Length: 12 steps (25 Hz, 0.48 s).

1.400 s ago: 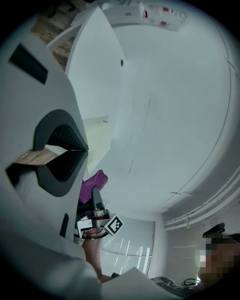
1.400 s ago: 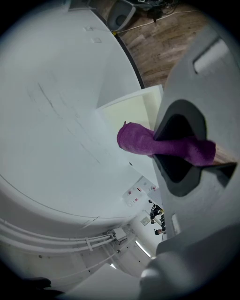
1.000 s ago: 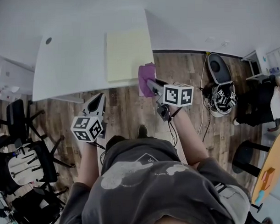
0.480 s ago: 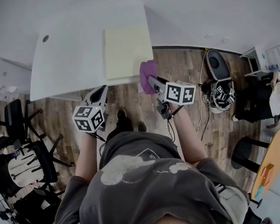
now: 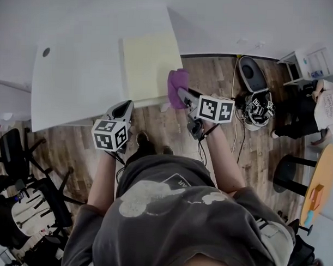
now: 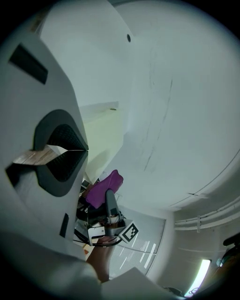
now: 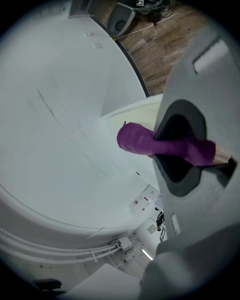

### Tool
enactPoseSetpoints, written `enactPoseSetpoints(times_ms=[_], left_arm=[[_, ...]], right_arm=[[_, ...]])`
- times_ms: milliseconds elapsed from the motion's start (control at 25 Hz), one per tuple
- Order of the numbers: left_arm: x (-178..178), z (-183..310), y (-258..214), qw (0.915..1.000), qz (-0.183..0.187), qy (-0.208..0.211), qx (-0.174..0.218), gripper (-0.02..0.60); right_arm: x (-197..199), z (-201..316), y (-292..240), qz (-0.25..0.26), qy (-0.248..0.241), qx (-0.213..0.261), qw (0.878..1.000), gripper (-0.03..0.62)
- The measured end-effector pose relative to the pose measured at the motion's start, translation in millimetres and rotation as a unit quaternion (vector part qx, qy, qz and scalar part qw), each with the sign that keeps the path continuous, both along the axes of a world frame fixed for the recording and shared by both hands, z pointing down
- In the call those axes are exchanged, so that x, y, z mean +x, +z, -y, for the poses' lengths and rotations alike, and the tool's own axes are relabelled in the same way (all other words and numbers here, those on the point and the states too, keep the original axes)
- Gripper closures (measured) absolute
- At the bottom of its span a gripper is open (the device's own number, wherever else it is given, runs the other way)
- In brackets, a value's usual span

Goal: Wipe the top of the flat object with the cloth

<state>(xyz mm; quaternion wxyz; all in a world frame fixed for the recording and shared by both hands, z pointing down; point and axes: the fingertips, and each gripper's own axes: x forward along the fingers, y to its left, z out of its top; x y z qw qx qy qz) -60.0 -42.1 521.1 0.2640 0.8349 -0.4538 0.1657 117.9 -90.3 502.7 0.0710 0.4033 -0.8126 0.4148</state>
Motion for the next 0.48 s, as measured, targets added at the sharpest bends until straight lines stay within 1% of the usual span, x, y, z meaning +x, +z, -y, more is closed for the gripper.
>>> enactPoseSetpoints(times_ms=[200,480], left_arm=[[-4,19,12,0.9991,0.005,0.037,-0.019,0.581],[1,40,32,0.9945,0.016,0.085,-0.06,0.581]], right_arm=[[-20,13,1,-0.006,0.011,-0.003,1.0,0.519],[-25,31,4,-0.02,0.032,-0.012,0.999,0.519]])
